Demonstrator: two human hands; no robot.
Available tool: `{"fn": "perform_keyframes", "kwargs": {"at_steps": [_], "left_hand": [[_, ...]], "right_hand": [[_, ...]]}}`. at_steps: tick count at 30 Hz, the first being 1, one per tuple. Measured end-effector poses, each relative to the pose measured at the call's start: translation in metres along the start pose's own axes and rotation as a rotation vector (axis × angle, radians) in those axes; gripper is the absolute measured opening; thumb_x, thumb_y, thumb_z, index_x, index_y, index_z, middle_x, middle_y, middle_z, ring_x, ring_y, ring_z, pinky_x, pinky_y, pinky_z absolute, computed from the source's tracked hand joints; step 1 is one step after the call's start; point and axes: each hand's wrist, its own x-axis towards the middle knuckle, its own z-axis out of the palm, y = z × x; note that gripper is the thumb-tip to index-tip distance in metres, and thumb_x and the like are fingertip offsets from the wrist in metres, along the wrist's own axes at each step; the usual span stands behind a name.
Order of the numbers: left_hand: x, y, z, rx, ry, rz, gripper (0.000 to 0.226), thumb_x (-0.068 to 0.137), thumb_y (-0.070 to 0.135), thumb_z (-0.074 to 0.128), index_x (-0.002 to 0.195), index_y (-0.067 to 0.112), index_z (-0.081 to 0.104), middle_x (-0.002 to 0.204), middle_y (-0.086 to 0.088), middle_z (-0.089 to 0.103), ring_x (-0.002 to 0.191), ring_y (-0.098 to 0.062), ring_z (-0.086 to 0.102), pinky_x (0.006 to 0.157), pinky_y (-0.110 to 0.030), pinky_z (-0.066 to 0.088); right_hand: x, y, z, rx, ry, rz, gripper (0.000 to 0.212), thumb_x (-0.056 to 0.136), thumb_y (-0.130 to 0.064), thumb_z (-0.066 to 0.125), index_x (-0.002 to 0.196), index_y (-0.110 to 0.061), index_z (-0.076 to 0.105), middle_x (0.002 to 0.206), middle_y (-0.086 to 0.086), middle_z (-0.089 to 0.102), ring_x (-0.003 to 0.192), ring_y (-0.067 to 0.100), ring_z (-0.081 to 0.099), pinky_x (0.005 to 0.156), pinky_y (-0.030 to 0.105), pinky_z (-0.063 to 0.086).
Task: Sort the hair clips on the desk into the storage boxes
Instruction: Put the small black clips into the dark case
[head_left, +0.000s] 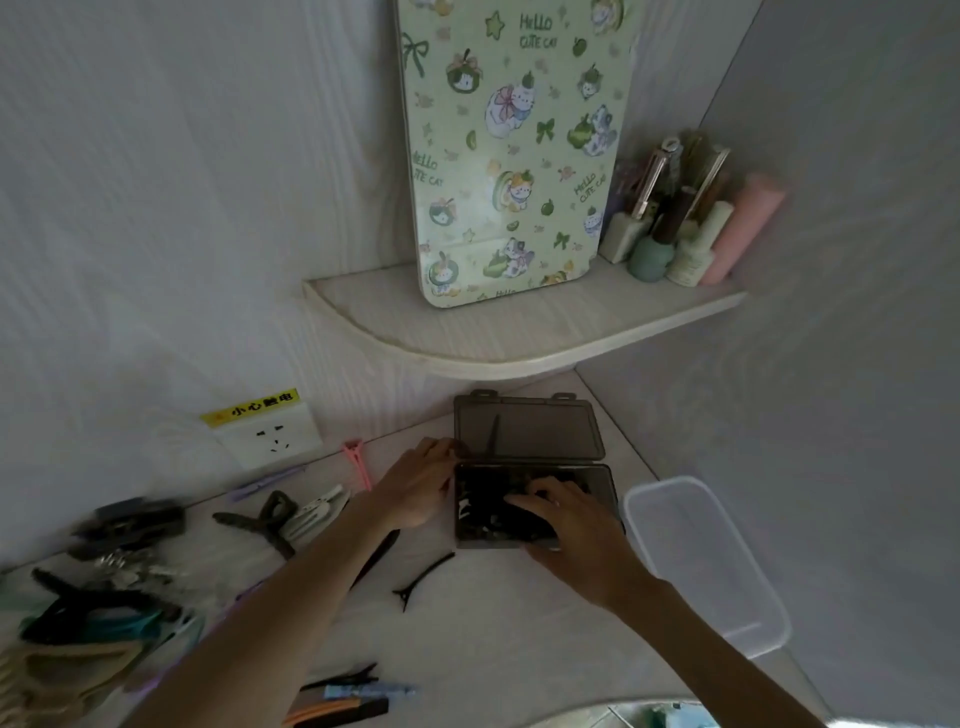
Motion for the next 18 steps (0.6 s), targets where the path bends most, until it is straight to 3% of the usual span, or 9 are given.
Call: {"fn": "perform_keyframes", "kwargs": {"at_steps": [3, 7, 11, 14, 18], "left_hand": [[0.017, -0.002, -0.003, 0.09, -0.014, 0.072, 0.042, 0.097, 0.015, 0.034, 0.138, 0.013, 0.038, 0.143, -0.005, 0.033, 0.126, -0.024, 0.034, 0.1, -0.035, 0.036], [0.034, 0.001, -0.01, 0.253, 0.003, 0.185, 0.034, 0.097, 0.023, 0.035, 0.128, 0.013, 0.046, 0.135, -0.005, 0.042, 0.12, -0.023, 0.041, 0.094, -0.034, 0.037], [0.02, -0.008, -0.005, 0.146, 0.115, 0.13, 0.035, 0.096, 0.026, 0.038, 0.13, 0.022, 0.048, 0.131, -0.001, 0.049, 0.118, -0.023, 0.046, 0.092, -0.036, 0.04], [-0.018, -0.023, 0.008, 0.133, 0.157, 0.066, 0.043, 0.094, 0.025, 0.045, 0.137, 0.029, 0.042, 0.134, -0.001, 0.05, 0.119, -0.024, 0.049, 0.089, -0.038, 0.044], [-0.052, -0.033, 0.013, 0.135, 0.156, 0.002, 0.046, 0.085, 0.02, 0.057, 0.13, 0.024, 0.052, 0.123, -0.001, 0.058, 0.107, -0.026, 0.058, 0.083, -0.035, 0.048]], "right_hand": [[0.003, 0.006, -0.007, 0.025, -0.047, 0.004, 0.051, 0.083, -0.03, 0.06, 0.132, -0.032, 0.046, 0.13, -0.003, 0.048, 0.115, 0.018, 0.049, 0.094, 0.03, 0.044], [0.004, 0.009, -0.014, 0.024, -0.092, -0.015, 0.052, 0.085, -0.03, 0.059, 0.135, -0.031, 0.043, 0.134, -0.003, 0.046, 0.12, 0.016, 0.046, 0.098, 0.028, 0.04], [0.002, 0.01, -0.011, -0.054, 0.021, -0.014, 0.055, 0.07, -0.03, 0.074, 0.121, -0.027, 0.052, 0.118, -0.003, 0.056, 0.104, 0.016, 0.055, 0.085, 0.026, 0.045], [0.002, 0.005, -0.012, -0.042, 0.051, 0.027, 0.04, 0.065, -0.026, 0.078, 0.099, -0.025, 0.056, 0.102, -0.004, 0.059, 0.088, 0.015, 0.059, 0.069, 0.023, 0.046], [0.01, 0.005, -0.01, -0.121, 0.093, -0.007, 0.029, 0.059, -0.021, 0.085, 0.082, -0.028, 0.068, 0.084, -0.007, 0.065, 0.073, 0.013, 0.062, 0.059, 0.019, 0.047]]}}
